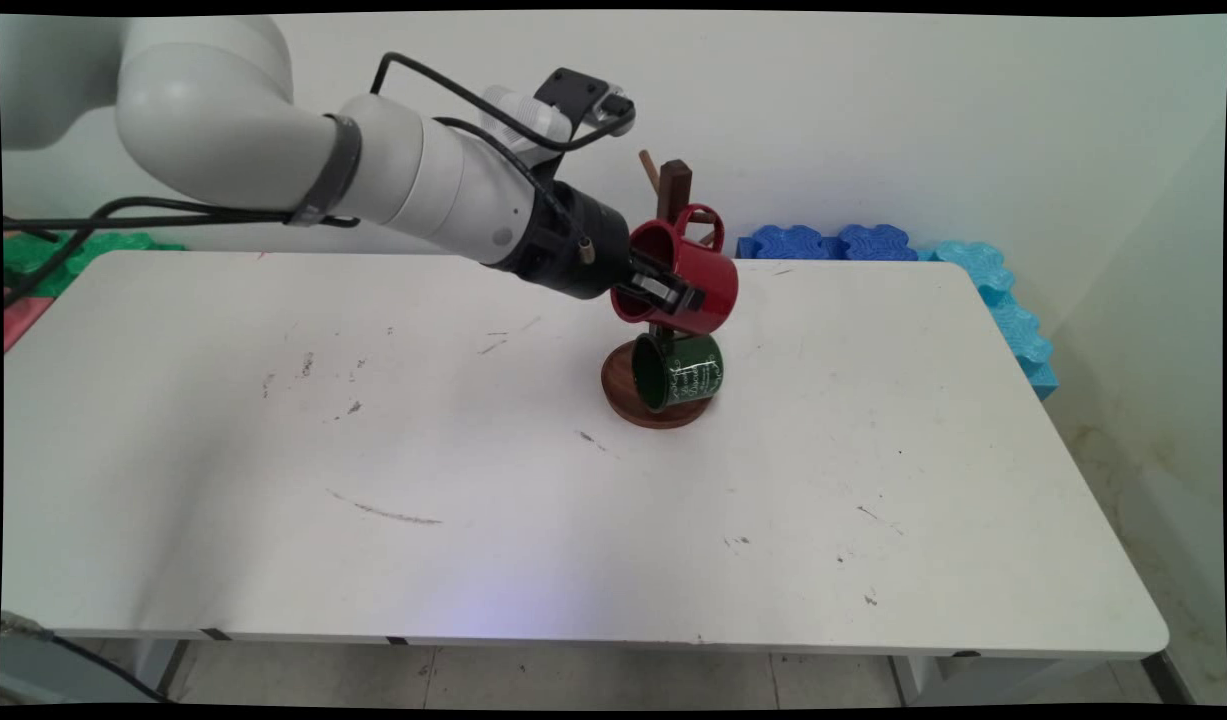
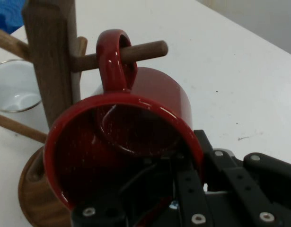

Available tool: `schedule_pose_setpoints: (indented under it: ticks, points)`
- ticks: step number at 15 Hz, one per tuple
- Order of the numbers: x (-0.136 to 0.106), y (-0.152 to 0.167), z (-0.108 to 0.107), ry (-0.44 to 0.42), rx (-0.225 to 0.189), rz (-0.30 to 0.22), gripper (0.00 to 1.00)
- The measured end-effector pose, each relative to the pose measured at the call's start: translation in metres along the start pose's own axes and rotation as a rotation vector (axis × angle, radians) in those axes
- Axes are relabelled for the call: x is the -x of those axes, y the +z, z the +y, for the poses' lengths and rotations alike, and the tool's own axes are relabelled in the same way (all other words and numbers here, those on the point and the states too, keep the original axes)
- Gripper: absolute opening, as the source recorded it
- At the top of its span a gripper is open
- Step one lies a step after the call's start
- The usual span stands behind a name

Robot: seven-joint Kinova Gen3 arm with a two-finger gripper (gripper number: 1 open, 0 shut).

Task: Place the picked object on the table

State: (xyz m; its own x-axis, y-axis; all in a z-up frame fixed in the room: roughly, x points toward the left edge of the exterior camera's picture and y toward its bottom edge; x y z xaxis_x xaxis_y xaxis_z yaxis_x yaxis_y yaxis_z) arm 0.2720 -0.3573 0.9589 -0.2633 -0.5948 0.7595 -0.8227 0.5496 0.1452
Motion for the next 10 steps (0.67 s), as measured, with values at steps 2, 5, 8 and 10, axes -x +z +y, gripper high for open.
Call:
schedule_pose_setpoints:
  ticks: [2, 5, 8, 10]
  points:
    - [-0.002, -0.001, 0.003, 0.004, 0.006, 0.003, 0.0]
    - [-0.006, -0.002, 0.007, 0.01, 0.015, 0.007, 0.0]
    - [-0.008, -0.004, 0.011, 0.013, 0.023, 0.009, 0.0]
    - [-0.009, -0.006, 0.015, 0.015, 0.031, 0.009, 0.0]
